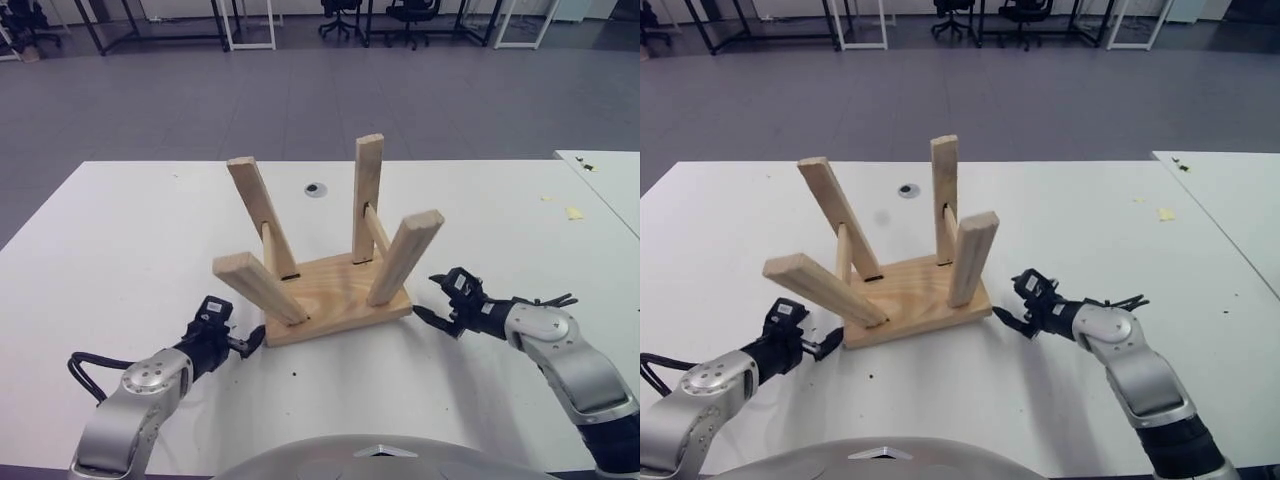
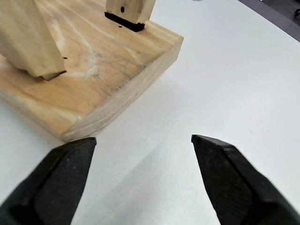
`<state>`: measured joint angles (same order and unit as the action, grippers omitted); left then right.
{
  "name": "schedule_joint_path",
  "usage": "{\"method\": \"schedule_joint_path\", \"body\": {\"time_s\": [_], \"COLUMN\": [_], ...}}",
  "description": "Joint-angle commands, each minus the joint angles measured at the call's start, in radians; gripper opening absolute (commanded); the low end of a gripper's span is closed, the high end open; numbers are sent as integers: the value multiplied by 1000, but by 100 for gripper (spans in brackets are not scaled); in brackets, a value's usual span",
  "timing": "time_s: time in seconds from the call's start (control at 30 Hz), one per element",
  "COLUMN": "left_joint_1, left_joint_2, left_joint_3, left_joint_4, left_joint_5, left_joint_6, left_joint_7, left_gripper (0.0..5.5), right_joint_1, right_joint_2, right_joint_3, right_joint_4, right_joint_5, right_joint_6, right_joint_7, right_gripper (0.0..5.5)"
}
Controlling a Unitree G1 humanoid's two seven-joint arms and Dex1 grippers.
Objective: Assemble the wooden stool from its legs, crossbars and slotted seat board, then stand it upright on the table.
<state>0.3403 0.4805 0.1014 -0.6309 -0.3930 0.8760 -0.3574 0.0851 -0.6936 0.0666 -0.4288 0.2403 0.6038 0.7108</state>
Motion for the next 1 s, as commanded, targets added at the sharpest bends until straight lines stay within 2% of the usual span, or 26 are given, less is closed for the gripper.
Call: {"method": "schedule_joint_path", "body": {"time_s": [0.03, 0.13, 0.23, 0.43, 0.6, 0.7, 0.77, 0.87, 1.0], "left_joint_1": [-121, -149, -156, -131, -39, 47, 57, 25, -96], "left_joint_2": [2, 33, 77, 156, 326, 466, 510, 517, 458], "left_joint_3": [94, 193, 245, 282, 332, 276, 212, 123, 12], "left_joint_4": [-174, -198, -211, -231, -185, -96, -52, -26, 39], "left_joint_5": [-303, -408, -471, -530, -465, -305, -254, -225, -197], "left_joint_6": [79, 128, 155, 182, 142, 5, -92, -180, -242], "left_joint_7": [-122, -119, -117, -140, -300, -464, -571, -658, -662], "left_gripper": [481, 481, 481, 481, 481, 481, 481, 481, 468], "right_joint_1": [-4, 7, -9, -5, 36, 43, 55, 13, -79], "right_joint_2": [-53, -139, -168, -235, -331, -374, -397, -404, -368], "right_joint_3": [-91, -179, -236, -272, -279, -274, -231, -140, -52], "right_joint_4": [-251, -287, -315, -342, -271, -231, -217, -186, -133], "right_joint_5": [286, 336, 397, 419, 306, 272, 254, 227, 222], "right_joint_6": [122, 172, 217, 251, 174, 137, 105, 55, 28], "right_joint_7": [155, 203, 211, 228, 270, 305, 348, 394, 422], "right_gripper": [383, 383, 383, 383, 383, 383, 383, 383, 383]}}
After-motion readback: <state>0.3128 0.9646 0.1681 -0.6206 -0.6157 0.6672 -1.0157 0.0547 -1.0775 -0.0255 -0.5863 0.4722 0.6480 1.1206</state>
